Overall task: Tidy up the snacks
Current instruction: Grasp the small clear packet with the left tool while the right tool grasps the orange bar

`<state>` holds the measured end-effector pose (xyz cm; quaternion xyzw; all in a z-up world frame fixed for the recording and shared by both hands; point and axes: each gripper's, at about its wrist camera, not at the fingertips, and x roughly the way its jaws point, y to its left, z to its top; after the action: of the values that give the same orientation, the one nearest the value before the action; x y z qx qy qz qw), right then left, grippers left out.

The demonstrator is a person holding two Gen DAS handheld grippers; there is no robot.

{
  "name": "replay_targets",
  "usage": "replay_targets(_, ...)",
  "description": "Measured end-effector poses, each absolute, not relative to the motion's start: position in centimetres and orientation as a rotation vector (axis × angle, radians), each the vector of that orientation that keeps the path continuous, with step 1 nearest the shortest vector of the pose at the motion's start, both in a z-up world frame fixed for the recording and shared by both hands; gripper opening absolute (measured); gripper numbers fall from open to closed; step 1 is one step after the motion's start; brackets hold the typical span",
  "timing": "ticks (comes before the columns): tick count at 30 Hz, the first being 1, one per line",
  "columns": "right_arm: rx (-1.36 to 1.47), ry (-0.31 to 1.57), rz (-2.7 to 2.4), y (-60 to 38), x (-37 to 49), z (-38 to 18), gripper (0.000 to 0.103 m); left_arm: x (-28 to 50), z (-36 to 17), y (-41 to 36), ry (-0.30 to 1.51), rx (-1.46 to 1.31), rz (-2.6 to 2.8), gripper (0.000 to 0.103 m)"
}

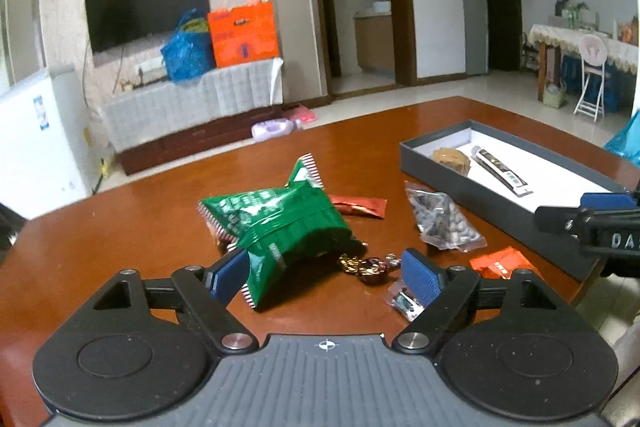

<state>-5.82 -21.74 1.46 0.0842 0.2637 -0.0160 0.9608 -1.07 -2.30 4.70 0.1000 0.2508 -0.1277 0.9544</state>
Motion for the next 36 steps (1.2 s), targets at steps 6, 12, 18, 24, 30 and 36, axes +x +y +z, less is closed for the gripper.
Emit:
replay_targets(6,0.112,0.572,0.023,-20.0,-6.4,1.4,0.068,-1.0,2.2,-4.1,0.567,0.201,-0.244,0.082)
replay_targets(12,0.084,0.61,0.056,-20.1,-5.3,1.4,0.068,-0.6,1.5,-5.6,0.557,0.224,-0.26,0.082)
replay_targets(18,0.167,0.704,0.053,-21.5,-3.3,0.7,0.068,0.5,0.8,-5.7,0.615,0.19,-0.275,0.081)
replay_targets(24,0.166,0.719,0.09,-21.6,-2.6,0.2,0.068,1.3,0.5,-5.8,0.645,0.185,-0.298,0.074)
replay_targets(30,0.148,0.73,0.122,-21.0,-2.1,0.0,0.068,2.4,-0.1,-6.0,0.683,0.177,-0.305,0.071)
replay_targets(36,0.136,0.746,0.13,-20.9,-1.2,-0.5,0.068,3.4,-0.8,-6.3,0.706,0.202,-0.336,0.071)
